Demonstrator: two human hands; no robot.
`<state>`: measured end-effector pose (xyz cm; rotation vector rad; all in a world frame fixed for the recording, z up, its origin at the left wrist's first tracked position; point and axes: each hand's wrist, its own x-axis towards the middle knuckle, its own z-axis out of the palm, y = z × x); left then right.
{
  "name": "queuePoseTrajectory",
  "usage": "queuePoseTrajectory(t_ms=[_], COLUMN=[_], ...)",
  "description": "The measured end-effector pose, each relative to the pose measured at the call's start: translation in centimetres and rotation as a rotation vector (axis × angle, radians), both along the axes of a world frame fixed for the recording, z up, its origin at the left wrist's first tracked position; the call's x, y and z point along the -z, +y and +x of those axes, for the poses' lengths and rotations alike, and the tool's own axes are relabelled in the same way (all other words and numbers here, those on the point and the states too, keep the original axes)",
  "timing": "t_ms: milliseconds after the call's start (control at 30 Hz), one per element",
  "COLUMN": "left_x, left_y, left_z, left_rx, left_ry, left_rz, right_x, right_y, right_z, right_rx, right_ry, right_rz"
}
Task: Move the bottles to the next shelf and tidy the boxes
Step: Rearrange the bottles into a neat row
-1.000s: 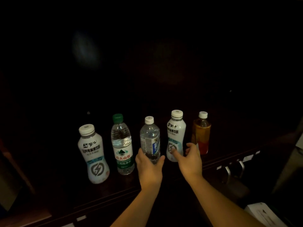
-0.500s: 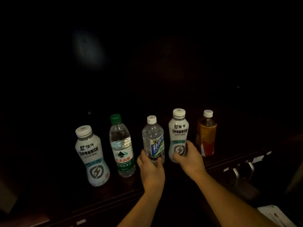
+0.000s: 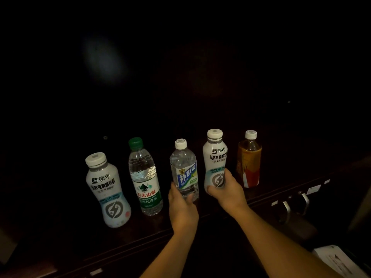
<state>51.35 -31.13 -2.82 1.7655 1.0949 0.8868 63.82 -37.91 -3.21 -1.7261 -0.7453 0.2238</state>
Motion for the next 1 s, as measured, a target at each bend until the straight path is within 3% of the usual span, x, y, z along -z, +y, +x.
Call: queuePoseTrajectory(t_ms=[300,433,533,667,867,1000], left_x=[0.6,0.7,0.9,1.2,1.4,1.3], left_y=[0.3,0.5,0.6,0.9,1.1,1.0], left_z=[0.3,0.2,0.3,0.2,0.2,0.3], left_rx=[0.005,0.009,0.012,-0.005,-0.001,-0.008], left_ry=[-0.003,-0.012,-0.025,-0.037,-0.033,-0.05], left_rz=[-0.003,-0.007,-0.005,0.002,0.002,0.003], right_x=[0.2,0.3,-0.3,-0.3,0.3,-0.2], right_y=[-0.8,-3.2,-4.4,-4.5,-5.4,-6.6], right_z=[0.3,0.6,2.8,5.5,8.2,9.4], right_rx=[-0.016,0.386,0.556,0.471,0.233,0.084], right_ry=[0.018,-0.174,-0.118,-0.061,-0.072,0.043], right_rz=[0.023,0.058,0.034,-0.111,-0.069,-0.029])
